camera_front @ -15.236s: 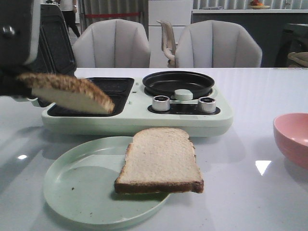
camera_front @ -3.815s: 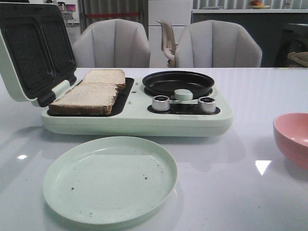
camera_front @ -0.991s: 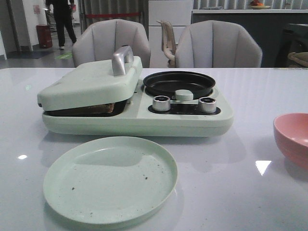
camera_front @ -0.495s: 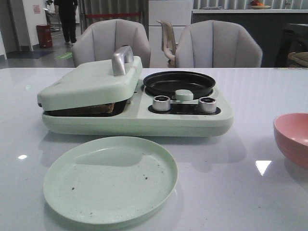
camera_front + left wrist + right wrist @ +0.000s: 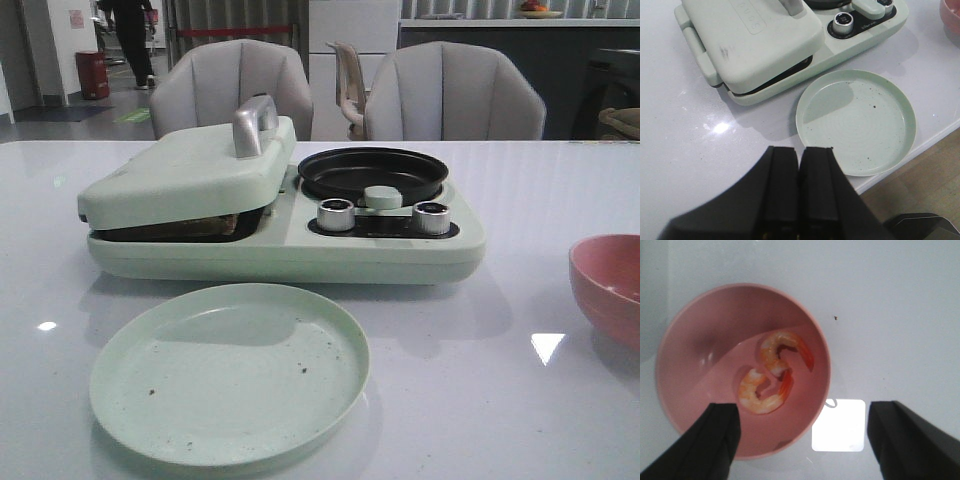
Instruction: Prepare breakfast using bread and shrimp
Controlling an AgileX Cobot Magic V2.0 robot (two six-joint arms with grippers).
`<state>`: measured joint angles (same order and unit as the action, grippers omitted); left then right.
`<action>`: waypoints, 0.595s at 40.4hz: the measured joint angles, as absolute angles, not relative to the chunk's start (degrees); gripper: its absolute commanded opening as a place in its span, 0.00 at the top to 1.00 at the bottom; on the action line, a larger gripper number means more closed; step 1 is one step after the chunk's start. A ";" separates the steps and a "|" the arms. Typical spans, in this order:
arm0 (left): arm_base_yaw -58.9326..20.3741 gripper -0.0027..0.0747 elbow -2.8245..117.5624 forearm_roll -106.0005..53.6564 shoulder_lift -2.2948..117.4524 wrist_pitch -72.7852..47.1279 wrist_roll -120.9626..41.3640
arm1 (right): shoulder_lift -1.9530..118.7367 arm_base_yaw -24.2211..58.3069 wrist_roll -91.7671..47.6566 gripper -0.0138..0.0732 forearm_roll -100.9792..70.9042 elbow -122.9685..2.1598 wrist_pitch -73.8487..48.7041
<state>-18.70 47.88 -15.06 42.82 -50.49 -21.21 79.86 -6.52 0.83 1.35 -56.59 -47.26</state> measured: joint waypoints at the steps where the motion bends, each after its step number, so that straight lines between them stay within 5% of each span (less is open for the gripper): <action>1: -18.70 0.84 47.88 -15.06 42.82 -50.49 -21.21 | 81.14 -6.52 0.83 0.13 1.91 -56.59 -46.75; 16: -18.70 0.84 47.88 -15.06 42.82 -50.49 -21.21 | 94.37 -6.52 0.71 0.14 4.61 -56.59 -38.34; 24: -18.70 0.84 47.88 -15.06 42.82 -50.49 -21.21 | 97.51 -6.52 0.71 0.49 4.69 -56.73 -36.50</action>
<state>-18.70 47.88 -15.06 42.82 -50.49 -21.21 97.51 -6.52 0.71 4.69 -56.73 -36.50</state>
